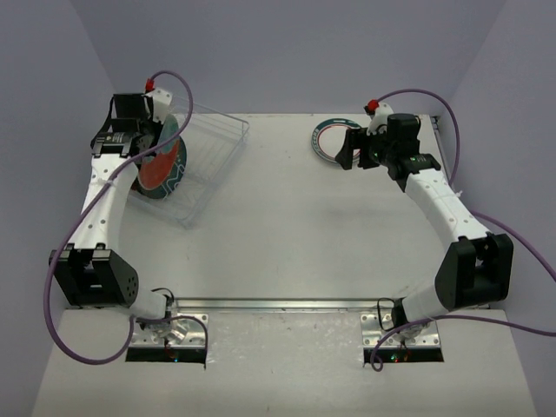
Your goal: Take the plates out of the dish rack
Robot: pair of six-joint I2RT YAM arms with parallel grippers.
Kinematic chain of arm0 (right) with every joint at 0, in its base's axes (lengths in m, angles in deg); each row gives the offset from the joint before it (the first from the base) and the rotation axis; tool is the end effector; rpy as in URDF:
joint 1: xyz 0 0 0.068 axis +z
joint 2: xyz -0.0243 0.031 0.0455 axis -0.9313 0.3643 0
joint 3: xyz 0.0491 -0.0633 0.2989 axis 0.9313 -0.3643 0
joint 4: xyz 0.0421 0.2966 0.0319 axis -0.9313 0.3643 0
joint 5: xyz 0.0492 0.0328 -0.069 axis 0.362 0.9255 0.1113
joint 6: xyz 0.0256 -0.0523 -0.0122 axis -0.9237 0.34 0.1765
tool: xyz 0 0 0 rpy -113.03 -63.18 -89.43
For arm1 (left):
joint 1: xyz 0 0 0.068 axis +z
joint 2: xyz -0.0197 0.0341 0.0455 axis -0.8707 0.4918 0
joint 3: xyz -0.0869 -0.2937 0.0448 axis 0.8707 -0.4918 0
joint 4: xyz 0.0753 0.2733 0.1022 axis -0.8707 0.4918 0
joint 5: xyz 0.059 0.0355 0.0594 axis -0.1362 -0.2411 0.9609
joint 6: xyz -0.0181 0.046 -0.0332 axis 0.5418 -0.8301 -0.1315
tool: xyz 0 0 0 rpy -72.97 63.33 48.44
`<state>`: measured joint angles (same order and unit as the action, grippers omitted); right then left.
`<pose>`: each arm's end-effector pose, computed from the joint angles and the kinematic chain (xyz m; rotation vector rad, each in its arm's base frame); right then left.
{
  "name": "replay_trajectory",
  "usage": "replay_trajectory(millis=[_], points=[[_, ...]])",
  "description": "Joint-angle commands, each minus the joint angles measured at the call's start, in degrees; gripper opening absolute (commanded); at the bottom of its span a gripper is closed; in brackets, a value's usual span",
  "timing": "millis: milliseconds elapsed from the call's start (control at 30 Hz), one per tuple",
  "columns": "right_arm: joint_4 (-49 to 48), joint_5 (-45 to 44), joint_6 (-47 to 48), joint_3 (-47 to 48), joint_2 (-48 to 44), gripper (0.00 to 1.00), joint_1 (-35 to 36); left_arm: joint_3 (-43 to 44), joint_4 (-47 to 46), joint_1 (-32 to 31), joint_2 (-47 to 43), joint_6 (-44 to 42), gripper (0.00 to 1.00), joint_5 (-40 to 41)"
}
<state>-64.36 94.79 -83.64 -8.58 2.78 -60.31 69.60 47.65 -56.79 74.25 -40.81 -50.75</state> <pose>0.3798 0.0671 0.3288 -0.0894 2.1208 0.4886 0.3574 0.0318 0.4234 0.3910 2.2067 0.5283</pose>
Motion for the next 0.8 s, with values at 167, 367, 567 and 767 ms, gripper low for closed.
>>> replay_trajectory(millis=[167,367,567,767], points=[[-3.8,3.88,-2.98,0.04,-2.95,0.83,0.81,12.83,-4.36,-1.81,-9.0,0.6,0.0,-11.04],[-9.4,19.24,-9.9,-2.27,-4.62,0.84,0.82,15.79,5.08,-1.77,-9.41,10.32,0.0,-37.9],[-17.54,29.31,-20.51,-3.85,-3.9,0.84,2.43,6.33,1.23,-1.81,-12.3,18.52,0.0,-59.84],[-15.72,30.61,-19.56,-1.9,-1.17,0.84,10.06,1.35,-0.83,-1.98,-11.46,22.65,0.0,-68.19]])
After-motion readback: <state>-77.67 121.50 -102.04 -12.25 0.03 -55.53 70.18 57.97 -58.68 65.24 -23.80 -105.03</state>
